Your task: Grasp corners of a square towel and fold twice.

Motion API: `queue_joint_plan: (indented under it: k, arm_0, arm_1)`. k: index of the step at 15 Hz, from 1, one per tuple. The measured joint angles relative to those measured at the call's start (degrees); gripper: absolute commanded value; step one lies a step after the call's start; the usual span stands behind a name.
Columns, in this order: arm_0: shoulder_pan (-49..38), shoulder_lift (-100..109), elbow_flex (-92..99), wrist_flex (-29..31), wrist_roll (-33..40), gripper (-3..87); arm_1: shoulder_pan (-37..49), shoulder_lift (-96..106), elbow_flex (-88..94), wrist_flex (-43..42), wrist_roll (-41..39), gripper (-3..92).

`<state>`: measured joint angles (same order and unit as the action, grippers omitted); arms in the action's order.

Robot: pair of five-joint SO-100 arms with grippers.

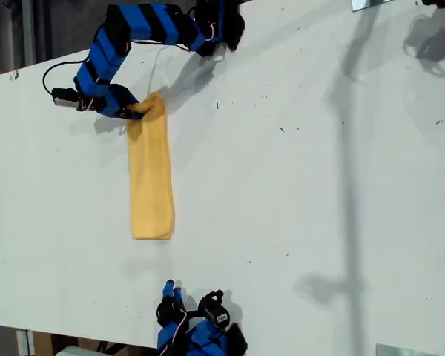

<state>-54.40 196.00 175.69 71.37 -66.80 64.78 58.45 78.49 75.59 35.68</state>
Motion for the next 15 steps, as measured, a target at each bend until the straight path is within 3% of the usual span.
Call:
queue_joint_plan:
  k: [3, 10, 15]
  arm_0:
    - [0.0, 0.0, 0.18, 0.0, 0.0, 10.5]
    - [0.0, 0.0, 0.35, 0.0, -0.44, 10.4]
    - [0.0, 0.0, 0.53, 0.0, -0.79, 10.5]
  arm_1:
    - [0.18, 7.12, 2.46, 0.88, 2.55, -0.1]
    - [-9.4, 16.7, -6.33, 3.16, 9.05, -0.1]
    - [-18.19, 15.03, -13.97, -6.68, 9.05, -0.1]
